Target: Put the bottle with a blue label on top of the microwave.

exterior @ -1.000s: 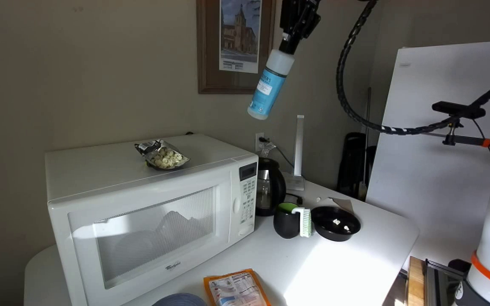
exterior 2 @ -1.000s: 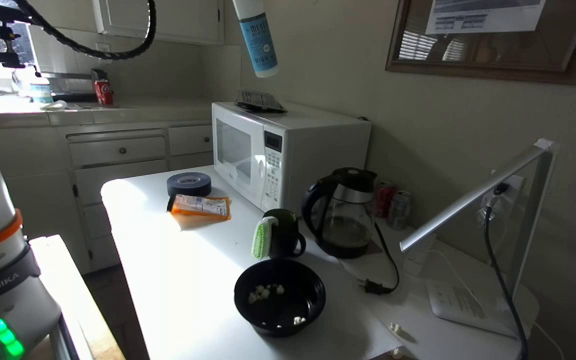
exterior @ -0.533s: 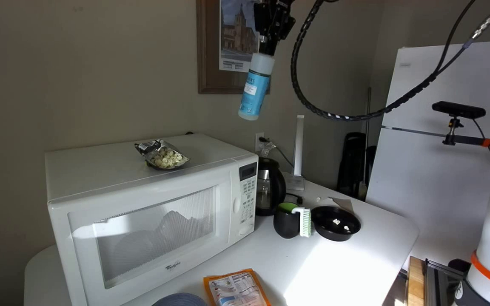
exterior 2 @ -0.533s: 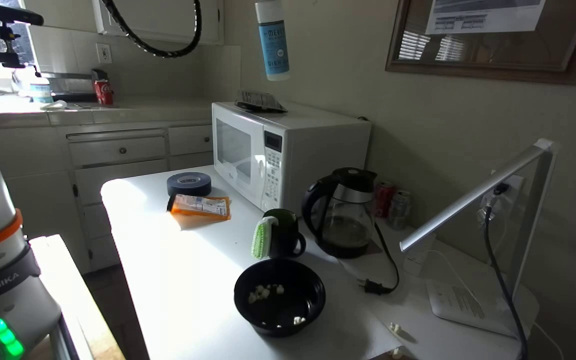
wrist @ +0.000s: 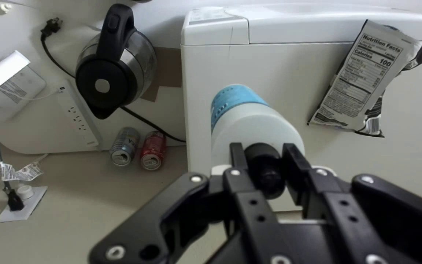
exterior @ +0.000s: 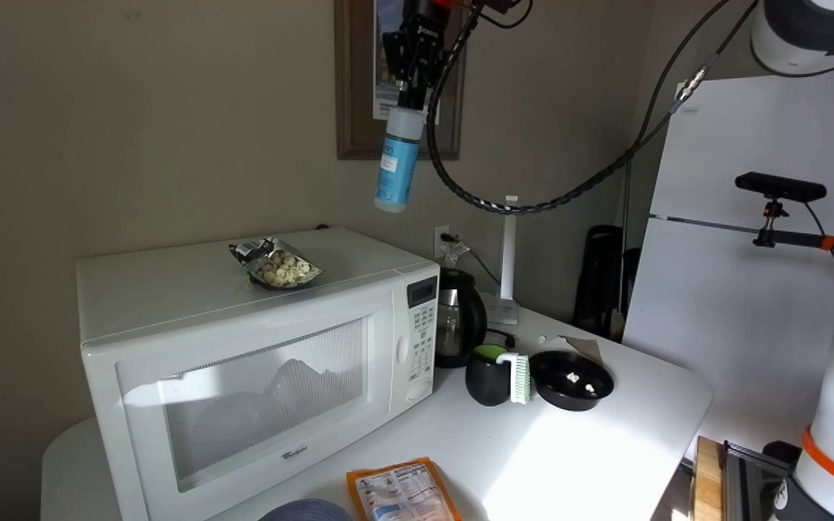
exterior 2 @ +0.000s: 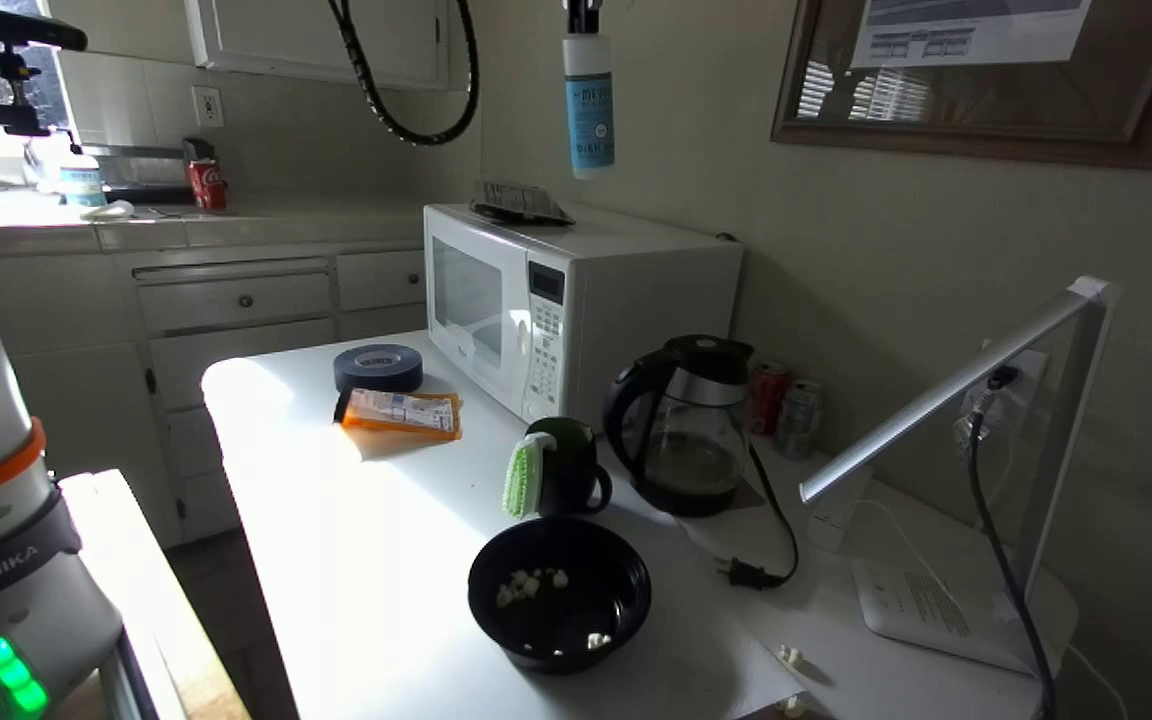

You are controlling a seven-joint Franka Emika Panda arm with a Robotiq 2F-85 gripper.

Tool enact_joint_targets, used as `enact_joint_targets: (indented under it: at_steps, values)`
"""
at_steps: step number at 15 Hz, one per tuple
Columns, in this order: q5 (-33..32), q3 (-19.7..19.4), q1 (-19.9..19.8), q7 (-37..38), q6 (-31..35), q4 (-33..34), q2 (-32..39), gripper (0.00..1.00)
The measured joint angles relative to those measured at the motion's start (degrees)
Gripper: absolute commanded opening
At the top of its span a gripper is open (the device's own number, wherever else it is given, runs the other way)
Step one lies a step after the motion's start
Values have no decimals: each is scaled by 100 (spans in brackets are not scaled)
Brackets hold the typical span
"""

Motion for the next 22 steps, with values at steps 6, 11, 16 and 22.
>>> enact_joint_targets:
  at_steps: [6, 11, 16, 22]
  values:
    - [0, 0, -3, 218, -121, 389, 704, 7]
    - [0, 0, -4, 334, 100, 56, 708, 7]
    - [3, 1, -6, 399, 279, -298, 654, 55]
    - [73, 1, -26, 421, 459, -453, 473, 94]
